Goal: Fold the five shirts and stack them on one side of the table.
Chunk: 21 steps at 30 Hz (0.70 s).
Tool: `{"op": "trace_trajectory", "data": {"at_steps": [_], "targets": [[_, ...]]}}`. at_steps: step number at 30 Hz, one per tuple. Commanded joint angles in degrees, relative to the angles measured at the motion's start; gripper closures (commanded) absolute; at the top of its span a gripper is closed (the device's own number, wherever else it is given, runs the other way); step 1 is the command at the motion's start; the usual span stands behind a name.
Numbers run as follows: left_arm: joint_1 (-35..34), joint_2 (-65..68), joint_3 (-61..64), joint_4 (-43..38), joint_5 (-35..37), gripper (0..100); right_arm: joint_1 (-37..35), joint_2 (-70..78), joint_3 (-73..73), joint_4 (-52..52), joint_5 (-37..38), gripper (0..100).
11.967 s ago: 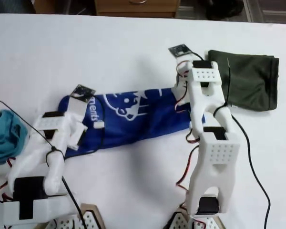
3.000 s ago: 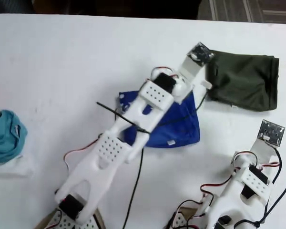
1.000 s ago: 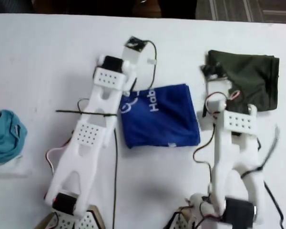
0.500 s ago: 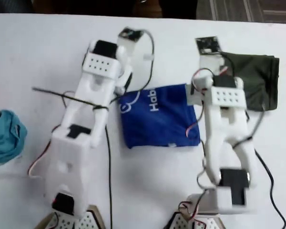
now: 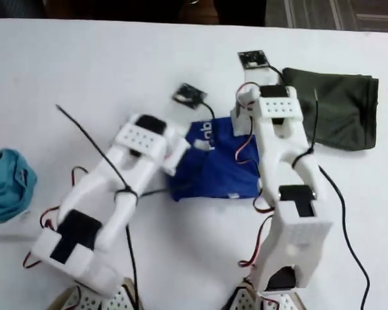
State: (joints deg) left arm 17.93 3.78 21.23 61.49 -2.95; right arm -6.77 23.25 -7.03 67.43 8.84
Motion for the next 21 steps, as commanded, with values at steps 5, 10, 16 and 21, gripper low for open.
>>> {"op": "trace_trajectory", "data": {"at_steps": [5,10,16,21], "targets": [[2.37,-3.25,11.56,-9.23,0.26,97,1.63,5.05,-7.47,0.40,0.00,98.0],[0.53,-3.43,16.22,-12.04,0.26,97,5.05,9.80,-11.87,0.92,0.00,98.0],[0.62,-3.69,16.31,-12.66,0.09,97,6.90,9.63,-19.25,8.75,-0.44,98.0],[0.35,-3.78,14.37,-10.11,0.00,97,6.64,4.18,-24.70,17.45,-0.44,98.0]]}}
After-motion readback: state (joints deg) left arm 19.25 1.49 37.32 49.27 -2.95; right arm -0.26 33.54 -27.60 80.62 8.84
